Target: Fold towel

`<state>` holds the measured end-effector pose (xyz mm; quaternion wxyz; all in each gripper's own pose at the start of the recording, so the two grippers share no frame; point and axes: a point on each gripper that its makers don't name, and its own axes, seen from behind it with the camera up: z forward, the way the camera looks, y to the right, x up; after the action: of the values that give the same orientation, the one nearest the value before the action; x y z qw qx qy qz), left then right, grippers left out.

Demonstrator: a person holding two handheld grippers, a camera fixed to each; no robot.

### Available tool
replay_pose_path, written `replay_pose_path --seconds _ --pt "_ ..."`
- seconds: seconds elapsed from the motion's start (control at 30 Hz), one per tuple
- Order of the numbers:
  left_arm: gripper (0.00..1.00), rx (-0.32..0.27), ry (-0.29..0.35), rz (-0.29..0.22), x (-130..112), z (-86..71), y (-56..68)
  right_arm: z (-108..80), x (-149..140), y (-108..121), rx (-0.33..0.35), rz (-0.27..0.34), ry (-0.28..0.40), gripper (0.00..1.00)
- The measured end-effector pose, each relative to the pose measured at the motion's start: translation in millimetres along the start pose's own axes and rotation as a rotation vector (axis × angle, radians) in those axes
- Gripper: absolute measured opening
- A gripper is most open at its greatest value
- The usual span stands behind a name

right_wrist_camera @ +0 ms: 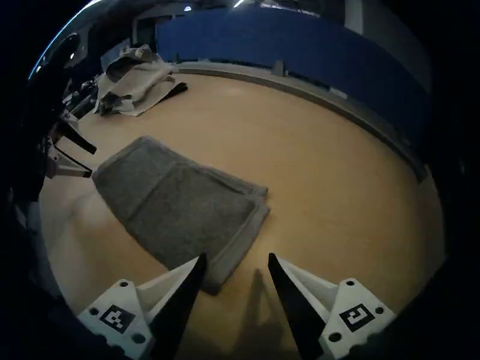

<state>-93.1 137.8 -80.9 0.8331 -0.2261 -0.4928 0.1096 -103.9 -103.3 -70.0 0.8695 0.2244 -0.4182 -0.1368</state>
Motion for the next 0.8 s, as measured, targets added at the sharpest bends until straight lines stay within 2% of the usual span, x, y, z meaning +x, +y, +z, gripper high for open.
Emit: replay_pose_path --seconds 0.17,0.37,0.63,0.8 --pt "0.87 0.003 -0.002 0.003 -2 -0.6 0.0 5.5 -13 3 -0.009 0.012 -0.019 0.80" --pt "0.87 0.003 -0.002 0.000 -5 -1.6 -0.1 6.7 -8 4 -0.013 0.012 -0.006 0.80" --pt "0.87 0.001 0.008 -0.003 -4 -4.8 -1.3 -15.1 10 -4 0.009 0.035 0.049 0.80" --pt "0.87 0.000 0.015 -0.010 -3 -7.6 -2.3 -23.4 1 -10 0.032 0.058 0.046 0.80"
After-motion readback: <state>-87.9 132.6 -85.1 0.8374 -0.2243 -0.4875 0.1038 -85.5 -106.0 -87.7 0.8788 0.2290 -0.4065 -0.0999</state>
